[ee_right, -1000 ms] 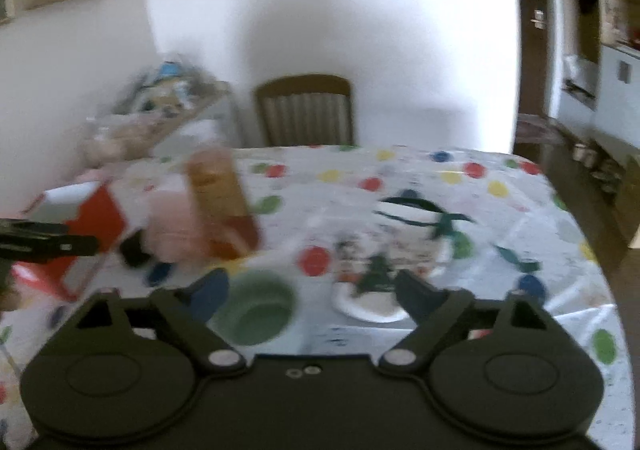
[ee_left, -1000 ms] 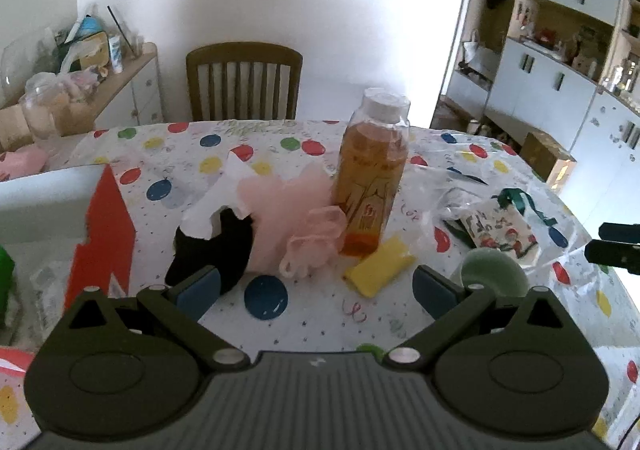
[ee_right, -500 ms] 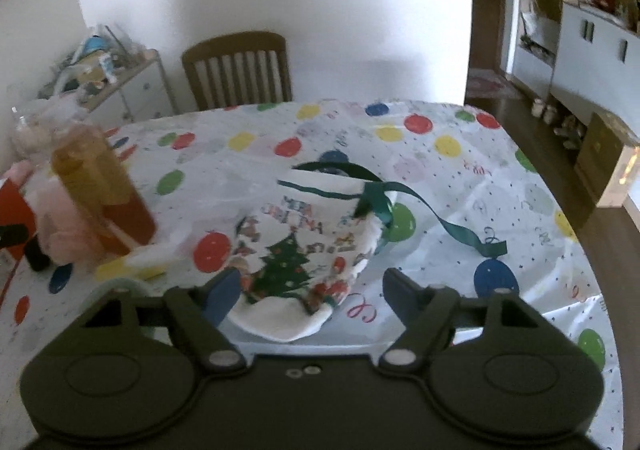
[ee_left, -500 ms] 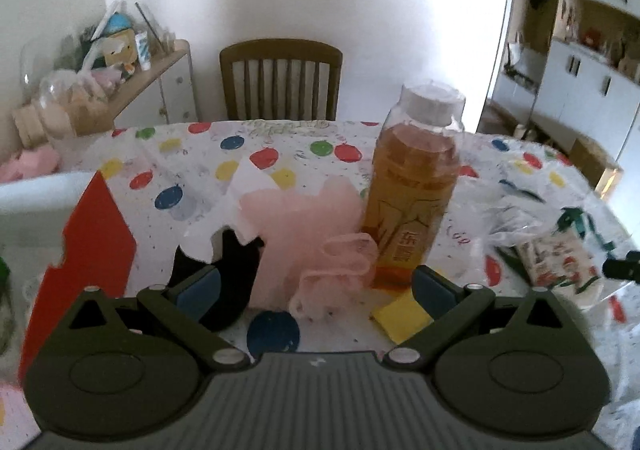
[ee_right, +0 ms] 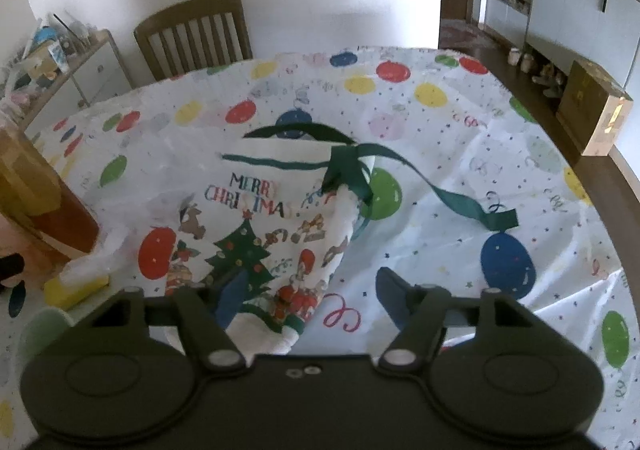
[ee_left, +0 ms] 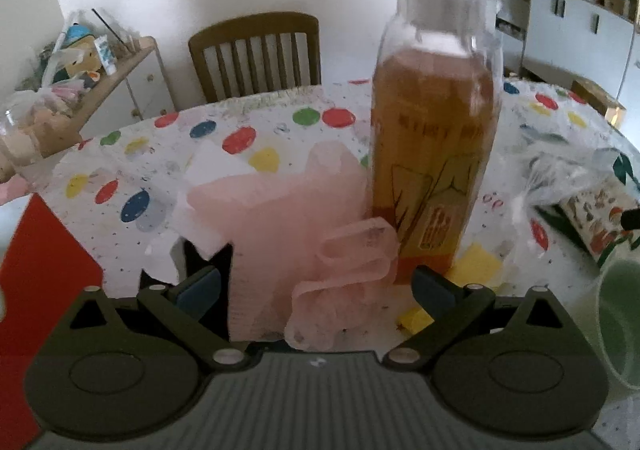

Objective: Organize soft objects
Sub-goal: 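Move the right tool to the white Christmas gift bag while the left tool approaches the pink bath puff, then grasp the gift bag's top with the right tool while the left tool grasps the pink puff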

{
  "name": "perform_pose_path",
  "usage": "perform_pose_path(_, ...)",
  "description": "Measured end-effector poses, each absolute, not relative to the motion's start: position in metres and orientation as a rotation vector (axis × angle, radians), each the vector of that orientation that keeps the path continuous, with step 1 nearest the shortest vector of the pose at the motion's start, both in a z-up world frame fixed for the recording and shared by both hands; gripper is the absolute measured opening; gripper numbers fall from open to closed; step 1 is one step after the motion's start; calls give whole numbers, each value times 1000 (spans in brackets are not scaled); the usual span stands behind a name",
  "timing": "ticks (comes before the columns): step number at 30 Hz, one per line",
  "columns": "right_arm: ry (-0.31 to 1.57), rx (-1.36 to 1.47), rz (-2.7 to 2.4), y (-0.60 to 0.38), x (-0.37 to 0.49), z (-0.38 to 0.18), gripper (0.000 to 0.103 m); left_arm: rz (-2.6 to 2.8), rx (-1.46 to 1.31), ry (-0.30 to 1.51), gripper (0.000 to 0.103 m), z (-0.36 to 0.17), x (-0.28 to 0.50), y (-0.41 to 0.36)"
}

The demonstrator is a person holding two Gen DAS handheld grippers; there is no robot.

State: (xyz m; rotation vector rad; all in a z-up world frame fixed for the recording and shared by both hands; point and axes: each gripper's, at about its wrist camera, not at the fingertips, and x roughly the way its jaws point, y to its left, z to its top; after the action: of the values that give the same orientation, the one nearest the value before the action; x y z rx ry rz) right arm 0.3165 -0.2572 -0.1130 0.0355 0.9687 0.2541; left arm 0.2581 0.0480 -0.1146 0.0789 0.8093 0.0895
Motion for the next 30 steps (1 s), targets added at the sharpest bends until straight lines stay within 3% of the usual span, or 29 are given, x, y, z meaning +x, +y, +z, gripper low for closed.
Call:
perform_pose_path(2, 984, 39, 252, -255, 319, -117, 62, 81, 87, 810, 101, -118, 260, 46)
perform_pose_path(6, 1008, 62, 250, -251, 323, -122, 50, 61, 105, 813, 87, -122, 261, 40)
perform_pose_path(8, 1010, 53, 253, -248, 324, -123, 42, 64, 116, 812, 78, -123, 262, 36)
perform_pose_path(10, 1012, 38, 251, -245, 324, -123, 34, 68, 131, 816, 62, -124, 262, 34)
perform_pose_path(14, 993, 10, 242, -241, 322, -122, 24, 76, 148, 811, 47, -125, 259, 33)
perform_pose_path(16, 979, -21, 217, -240, 320, -121, 10, 79, 161, 805, 37, -124, 257, 32)
perform_pose_path(30, 919, 1, 197, -252, 299, -104, 3, 38, 144, 783, 17, -110, 239, 39)
